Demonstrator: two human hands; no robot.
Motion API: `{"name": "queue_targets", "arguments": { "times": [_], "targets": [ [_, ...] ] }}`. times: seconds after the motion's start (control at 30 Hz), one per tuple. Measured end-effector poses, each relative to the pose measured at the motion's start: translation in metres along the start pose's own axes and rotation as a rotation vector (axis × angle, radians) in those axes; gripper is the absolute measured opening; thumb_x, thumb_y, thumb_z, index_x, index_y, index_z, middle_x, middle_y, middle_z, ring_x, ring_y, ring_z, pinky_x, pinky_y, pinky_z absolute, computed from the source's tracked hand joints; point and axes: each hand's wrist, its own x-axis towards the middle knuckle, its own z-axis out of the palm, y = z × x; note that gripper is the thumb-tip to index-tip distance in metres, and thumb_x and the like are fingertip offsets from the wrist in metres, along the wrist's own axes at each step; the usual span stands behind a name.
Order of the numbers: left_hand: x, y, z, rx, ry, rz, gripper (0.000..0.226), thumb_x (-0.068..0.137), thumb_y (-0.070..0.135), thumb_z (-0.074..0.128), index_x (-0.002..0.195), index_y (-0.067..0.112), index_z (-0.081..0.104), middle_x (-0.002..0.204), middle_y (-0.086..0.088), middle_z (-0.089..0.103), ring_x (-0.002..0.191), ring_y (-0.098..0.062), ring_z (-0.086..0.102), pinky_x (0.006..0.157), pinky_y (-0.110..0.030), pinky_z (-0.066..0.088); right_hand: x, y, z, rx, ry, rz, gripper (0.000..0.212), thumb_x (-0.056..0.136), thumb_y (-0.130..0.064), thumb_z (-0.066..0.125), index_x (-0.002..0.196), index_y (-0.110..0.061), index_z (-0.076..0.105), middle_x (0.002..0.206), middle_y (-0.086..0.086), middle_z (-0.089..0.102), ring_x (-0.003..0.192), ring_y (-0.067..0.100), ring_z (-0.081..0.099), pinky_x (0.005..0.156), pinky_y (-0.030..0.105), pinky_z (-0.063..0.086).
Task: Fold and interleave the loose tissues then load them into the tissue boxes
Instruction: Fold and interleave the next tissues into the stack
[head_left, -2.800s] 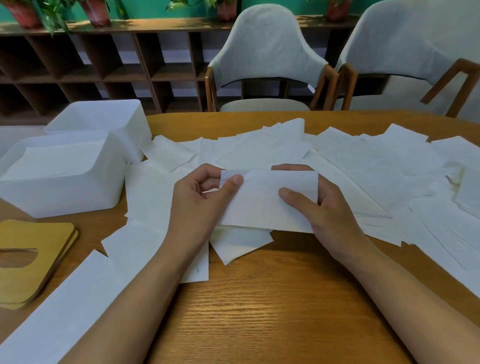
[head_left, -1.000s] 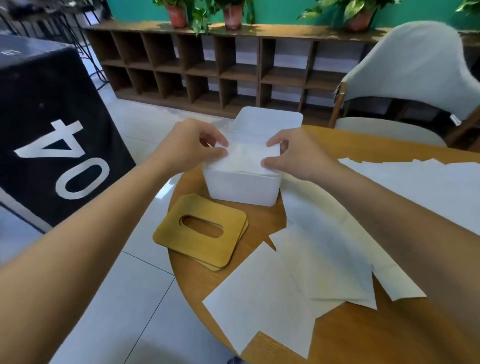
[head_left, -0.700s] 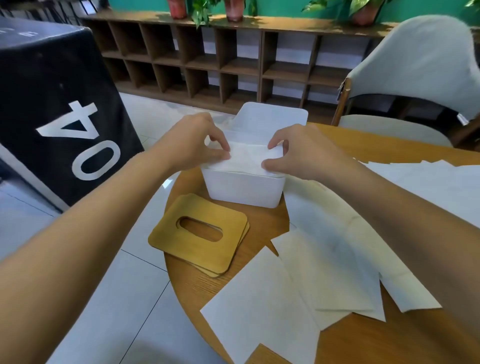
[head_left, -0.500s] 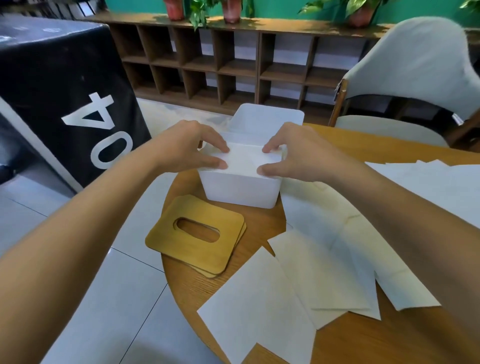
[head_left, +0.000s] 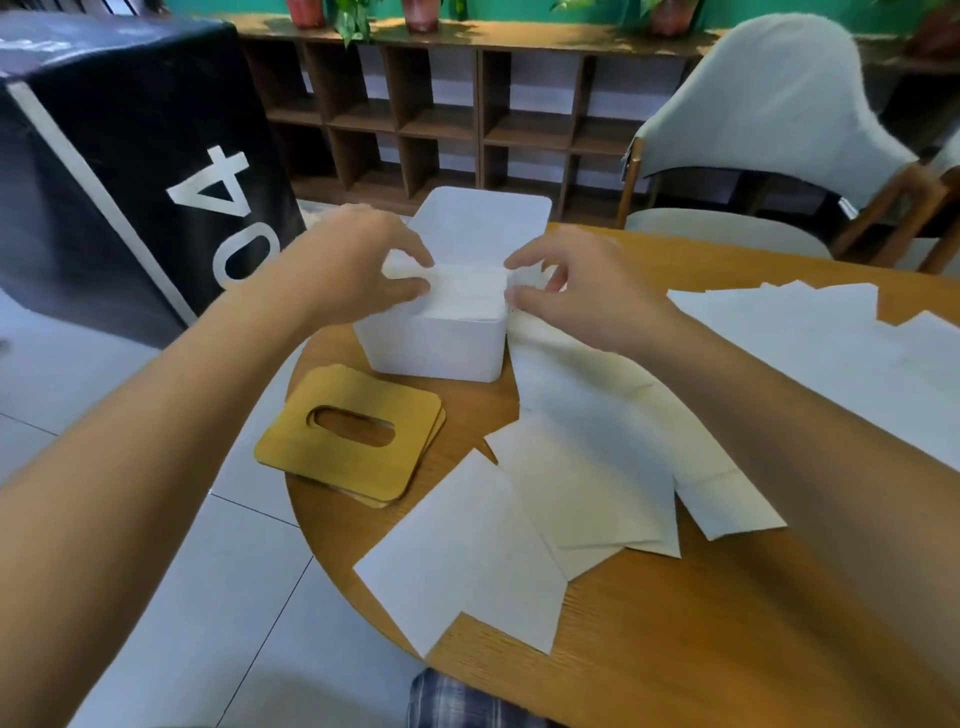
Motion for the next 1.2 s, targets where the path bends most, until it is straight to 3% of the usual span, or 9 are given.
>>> {"name": "queue_targets", "arguments": {
  "times": [0.13,0.3,0.53,0.7,0.87,1.2],
  "targets": [
    [-0.004,0.05,0.003,-0.136,0.08,0.168,0.025,0.099,0.03,0.069,0.123,0.028,0.073,0.124,0.005,0.07,0.092,-0.01,0.061,0.073,-0.019,0.047,-0.038,0.024,-0.024,0.051,0.067,0.055,0.031,0.094,-0.037,0.069,0.124,-0.033,0.068,0.123,-0.013,0.062,0.093,0.008,0.061,0.066,0.013,0.042],
    [-0.009,0.12,0.026,-0.281,-0.008,0.26,0.021,0.098,0.029,0.072,0.118,0.029,0.075,0.115,0.011,0.072,0.085,-0.003,0.063,0.07,-0.008,0.044,-0.092,0.066,-0.044,0.13,0.11,0.107,0.023,0.093,-0.035,0.07,0.116,-0.033,0.072,0.113,-0.018,0.064,0.089,0.004,0.062,0.069,0.012,0.045],
    [-0.009,0.206,0.094,-0.415,-0.171,0.334,0.037,0.086,0.048,0.081,0.119,0.031,0.074,0.117,0.014,0.071,0.096,-0.007,0.063,0.08,-0.021,0.055,-0.167,0.144,-0.063,0.115,0.172,0.16,0.018,0.093,-0.03,0.071,0.111,-0.033,0.073,0.106,-0.02,0.069,0.093,-0.006,0.06,0.068,0.0,0.044],
    [0.002,0.244,0.132,-0.418,-0.164,0.343,0.045,0.078,0.059,0.083,0.114,0.036,0.068,0.109,0.017,0.061,0.094,-0.006,0.055,0.076,-0.019,0.045,-0.203,0.185,-0.073,0.143,0.243,0.184,0.02,0.092,-0.023,0.072,0.11,-0.033,0.073,0.101,-0.023,0.069,0.094,-0.003,0.061,0.07,0.002,0.046],
    [0.011,0.259,0.154,-0.485,-0.052,0.345,0.042,0.079,0.055,0.084,0.113,0.035,0.069,0.106,0.017,0.063,0.093,-0.003,0.057,0.077,-0.017,0.046,-0.217,0.205,-0.067,0.173,0.293,0.149,0.025,0.092,-0.02,0.073,0.113,-0.033,0.071,0.099,-0.022,0.068,0.093,0.002,0.062,0.07,0.011,0.053],
    [-0.001,0.25,0.15,-0.425,0.004,0.433,0.021,0.082,0.044,0.077,0.094,0.028,0.075,0.1,0.014,0.065,0.088,-0.008,0.064,0.073,-0.038,0.056,-0.213,0.213,-0.061,0.132,0.275,0.109,0.029,0.089,-0.022,0.076,0.115,-0.033,0.071,0.096,-0.021,0.066,0.092,0.005,0.062,0.071,0.007,0.048]
  ]
}}
